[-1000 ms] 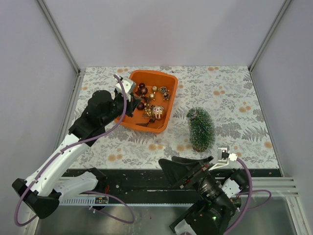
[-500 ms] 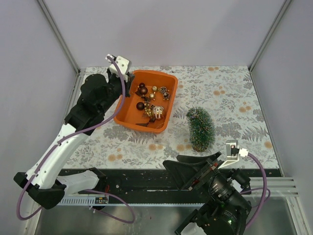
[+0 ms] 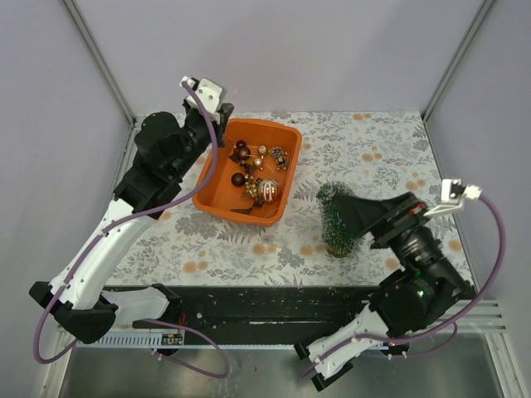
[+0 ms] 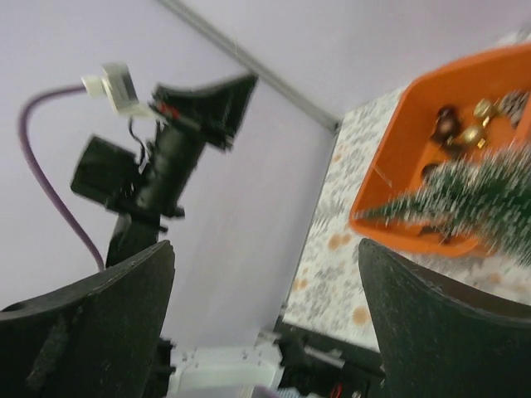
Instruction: Decorate the small christmas tree
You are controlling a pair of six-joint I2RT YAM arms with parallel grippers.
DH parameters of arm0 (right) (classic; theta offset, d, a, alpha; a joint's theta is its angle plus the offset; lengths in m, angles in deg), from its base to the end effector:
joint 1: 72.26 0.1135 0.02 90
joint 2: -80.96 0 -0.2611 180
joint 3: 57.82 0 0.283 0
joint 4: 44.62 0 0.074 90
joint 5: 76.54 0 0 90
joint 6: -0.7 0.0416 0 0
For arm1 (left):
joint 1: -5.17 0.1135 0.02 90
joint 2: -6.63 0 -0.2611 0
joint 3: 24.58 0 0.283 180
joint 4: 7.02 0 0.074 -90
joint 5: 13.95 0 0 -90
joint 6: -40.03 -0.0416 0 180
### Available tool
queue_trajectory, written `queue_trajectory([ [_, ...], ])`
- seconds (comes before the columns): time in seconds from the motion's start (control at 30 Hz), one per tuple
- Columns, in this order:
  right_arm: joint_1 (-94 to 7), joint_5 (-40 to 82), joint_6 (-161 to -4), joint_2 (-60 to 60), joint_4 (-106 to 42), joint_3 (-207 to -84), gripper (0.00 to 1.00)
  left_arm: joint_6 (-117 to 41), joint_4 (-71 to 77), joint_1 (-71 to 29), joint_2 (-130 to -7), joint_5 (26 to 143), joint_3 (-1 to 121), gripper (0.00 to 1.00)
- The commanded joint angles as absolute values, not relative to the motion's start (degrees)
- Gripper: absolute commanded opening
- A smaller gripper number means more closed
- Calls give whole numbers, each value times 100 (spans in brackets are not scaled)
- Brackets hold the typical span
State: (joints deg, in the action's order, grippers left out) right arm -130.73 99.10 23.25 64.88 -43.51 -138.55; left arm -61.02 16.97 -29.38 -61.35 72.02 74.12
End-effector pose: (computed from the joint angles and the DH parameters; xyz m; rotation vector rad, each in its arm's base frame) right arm -0.0040 0.0859 0.5106 0.2718 1.5823 1.0893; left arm 0.2324 -0.1564 0.5137 0.5120 1.3671 -0.2839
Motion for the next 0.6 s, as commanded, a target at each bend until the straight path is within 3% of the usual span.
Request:
queue_trajectory([
  [0.0,-13929,9792,3303,5461,-6128,-14789,99,-6201,1453,-2902,-6122,7437,7160,0],
  [0.13,-14730,9844,2892,4486,-5200,-16310,99,-6113,1603,-2902,-6078,7578,7178,0],
  [0.2,-14828,9801,2236,4003,-4062,-16952,99,-6139,1542,-2902,-5991,7579,7011,0],
  [0.3,-14819,9433,1794,3299,-3311,-17130,99,-6175,1331,-2902,-5867,7718,6704,0],
  [0.47,-15162,6960,422,2016,-51,-19147,99,-6087,1164,-2902,-5815,7798,6475,0],
  [0.57,-15188,4376,-281,963,1507,-21832,99,-6069,1233,-2902,-5814,7860,6527,0],
])
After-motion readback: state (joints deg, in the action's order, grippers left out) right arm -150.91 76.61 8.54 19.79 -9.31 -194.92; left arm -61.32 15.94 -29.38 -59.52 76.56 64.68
